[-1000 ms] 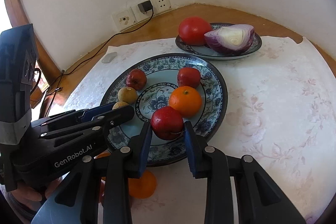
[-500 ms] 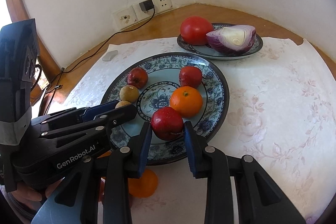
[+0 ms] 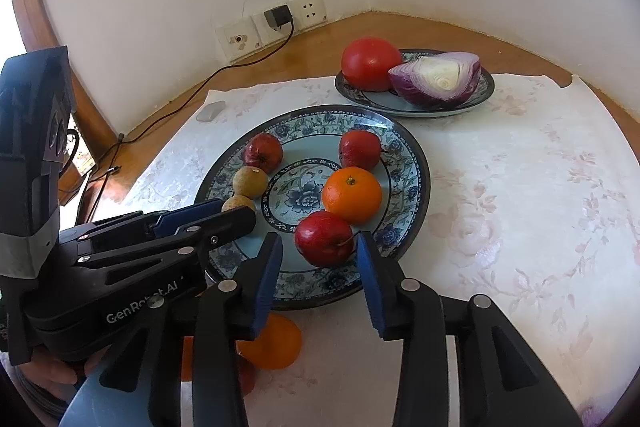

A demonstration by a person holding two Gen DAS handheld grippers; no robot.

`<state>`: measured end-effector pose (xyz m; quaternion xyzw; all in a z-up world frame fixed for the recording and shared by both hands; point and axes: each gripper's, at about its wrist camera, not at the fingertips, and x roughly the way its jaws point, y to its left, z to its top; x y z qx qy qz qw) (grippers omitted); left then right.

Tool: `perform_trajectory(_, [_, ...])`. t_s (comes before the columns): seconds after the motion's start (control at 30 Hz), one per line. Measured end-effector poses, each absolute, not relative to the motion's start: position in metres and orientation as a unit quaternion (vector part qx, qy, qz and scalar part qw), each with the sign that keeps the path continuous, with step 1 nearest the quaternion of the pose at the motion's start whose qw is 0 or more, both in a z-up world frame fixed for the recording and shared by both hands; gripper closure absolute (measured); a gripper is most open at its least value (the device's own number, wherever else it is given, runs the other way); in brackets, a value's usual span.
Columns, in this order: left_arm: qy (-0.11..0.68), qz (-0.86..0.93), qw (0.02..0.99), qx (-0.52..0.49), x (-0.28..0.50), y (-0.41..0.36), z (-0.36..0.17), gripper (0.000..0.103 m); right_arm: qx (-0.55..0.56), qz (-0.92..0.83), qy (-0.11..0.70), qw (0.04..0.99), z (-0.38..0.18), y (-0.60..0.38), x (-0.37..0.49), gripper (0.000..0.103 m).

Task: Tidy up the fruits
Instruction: 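Open the left tool to set the brown fruit down while the right tool releases the apple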

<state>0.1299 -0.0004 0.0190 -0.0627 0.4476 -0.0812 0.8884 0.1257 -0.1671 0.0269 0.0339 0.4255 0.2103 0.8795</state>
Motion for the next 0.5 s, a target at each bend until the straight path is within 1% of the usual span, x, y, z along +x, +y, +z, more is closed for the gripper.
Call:
perform_trajectory(0.27, [0.447,-0.078,0.889,-0.061,0.119,0.002,0.023,0.075,0.034,0.206,0.421,0.883,0.032,-0.168,0.118,0.056])
perform_trajectory(0.5, [0.444,-0.08,0.891,-0.057,0.109,0.002,0.029,0.073,0.036,0.204,0.418,0.884,0.035,-0.169,0.111,0.054])
